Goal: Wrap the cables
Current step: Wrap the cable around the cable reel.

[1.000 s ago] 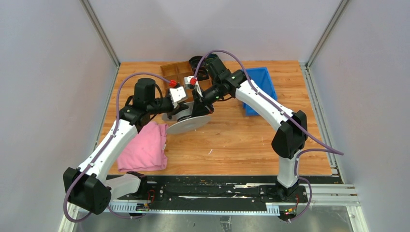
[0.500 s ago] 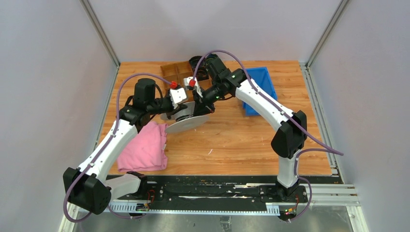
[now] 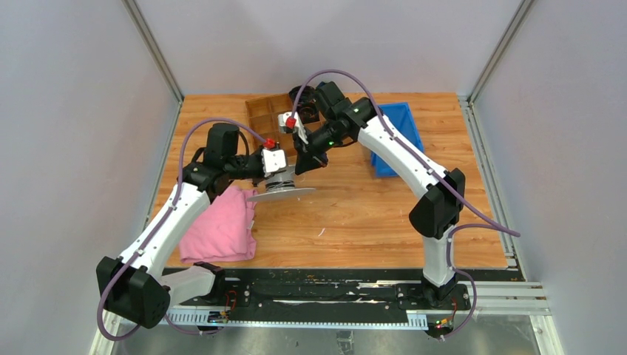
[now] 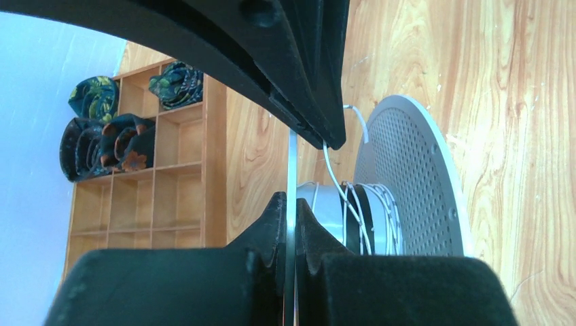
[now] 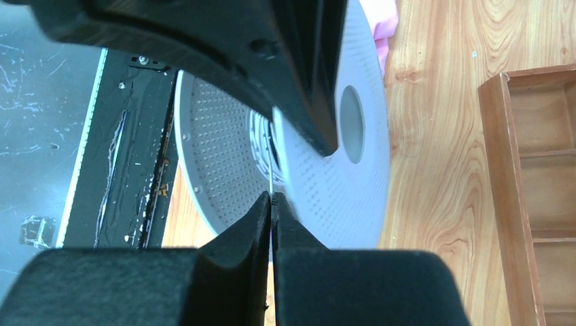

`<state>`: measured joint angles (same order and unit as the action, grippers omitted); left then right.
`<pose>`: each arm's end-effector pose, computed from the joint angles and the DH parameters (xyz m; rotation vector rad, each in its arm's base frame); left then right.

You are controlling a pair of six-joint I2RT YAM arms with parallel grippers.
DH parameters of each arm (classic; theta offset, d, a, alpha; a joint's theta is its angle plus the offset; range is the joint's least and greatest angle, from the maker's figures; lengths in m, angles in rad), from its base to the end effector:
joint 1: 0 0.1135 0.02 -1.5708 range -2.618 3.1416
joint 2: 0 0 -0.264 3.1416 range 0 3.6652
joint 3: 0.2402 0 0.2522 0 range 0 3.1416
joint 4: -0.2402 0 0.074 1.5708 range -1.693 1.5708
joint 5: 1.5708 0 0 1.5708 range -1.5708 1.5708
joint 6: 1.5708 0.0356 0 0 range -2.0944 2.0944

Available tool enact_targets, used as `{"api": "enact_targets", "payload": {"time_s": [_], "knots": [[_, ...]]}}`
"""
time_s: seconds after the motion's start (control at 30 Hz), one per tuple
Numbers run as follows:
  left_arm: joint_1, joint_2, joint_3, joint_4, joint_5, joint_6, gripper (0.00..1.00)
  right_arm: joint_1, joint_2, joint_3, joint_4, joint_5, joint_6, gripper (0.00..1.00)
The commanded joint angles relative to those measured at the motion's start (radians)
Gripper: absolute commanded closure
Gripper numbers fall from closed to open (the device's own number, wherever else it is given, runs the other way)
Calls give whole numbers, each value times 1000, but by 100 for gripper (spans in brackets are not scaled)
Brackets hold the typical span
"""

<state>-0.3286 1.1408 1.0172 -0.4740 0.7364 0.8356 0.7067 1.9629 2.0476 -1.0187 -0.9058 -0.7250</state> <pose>0.2227 -0.1012 0.3263 1.4352 1.4408 -0.4798 0.2989 0.2920 0.3608 -1.7751 1.4827 1.1044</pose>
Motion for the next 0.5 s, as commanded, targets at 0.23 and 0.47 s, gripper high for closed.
{"api": "enact_targets", "payload": {"time_s": [0.23,0.47], "knots": [[6,-17,47,-55,89,176,100,-4,46,71,-58,8,175,99],[5,-6,61,-40,90,195,100,-4,39,33,-77,-7,265,99]]}}
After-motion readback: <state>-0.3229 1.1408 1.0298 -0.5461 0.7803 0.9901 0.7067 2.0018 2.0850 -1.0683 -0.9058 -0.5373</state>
